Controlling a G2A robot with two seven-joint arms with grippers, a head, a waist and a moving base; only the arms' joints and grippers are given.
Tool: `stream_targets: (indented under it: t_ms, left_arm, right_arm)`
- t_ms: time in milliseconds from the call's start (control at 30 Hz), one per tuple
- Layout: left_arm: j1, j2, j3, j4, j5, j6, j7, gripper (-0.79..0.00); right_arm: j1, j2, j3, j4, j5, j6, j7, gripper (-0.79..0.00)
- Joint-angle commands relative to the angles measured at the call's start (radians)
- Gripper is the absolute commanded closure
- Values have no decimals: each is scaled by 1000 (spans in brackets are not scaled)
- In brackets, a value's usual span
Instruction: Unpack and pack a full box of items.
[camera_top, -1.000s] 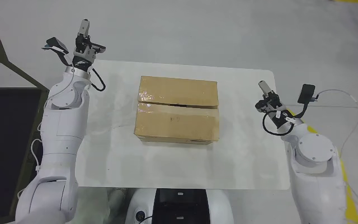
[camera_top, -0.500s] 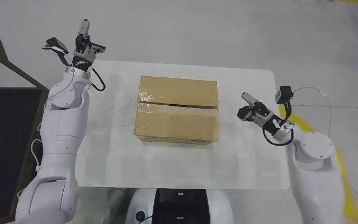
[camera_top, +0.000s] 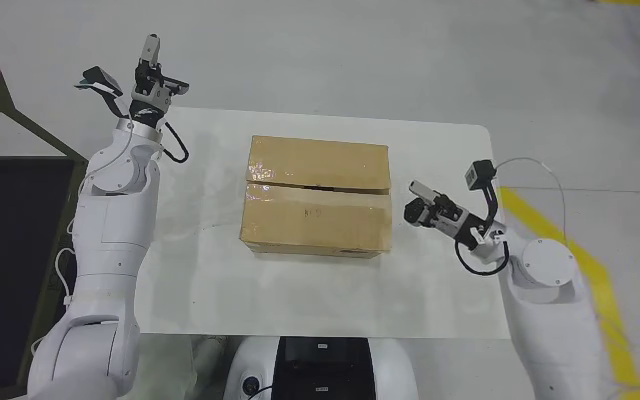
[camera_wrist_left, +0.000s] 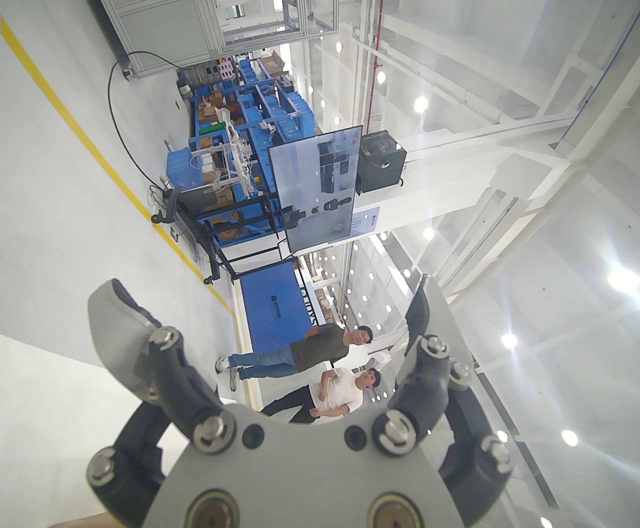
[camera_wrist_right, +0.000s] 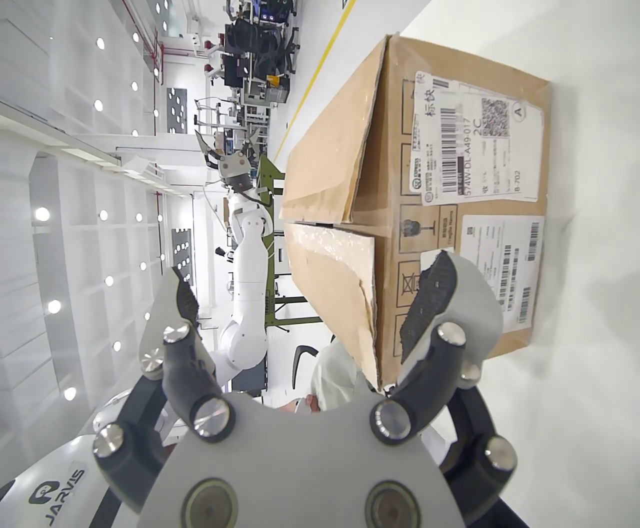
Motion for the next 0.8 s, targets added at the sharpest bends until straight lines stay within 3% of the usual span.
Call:
stream_targets:
  t_ms: [0,767]
  left_arm:
    - [0,0,0,0,0,0,0,-785]
    - [0,0,0,0,0,0,0,-785]
  right_arm:
    - [2,1,-13,0,-4,-3,-2,-785]
    - [13,18,-64,-4,85,-1,31,-785]
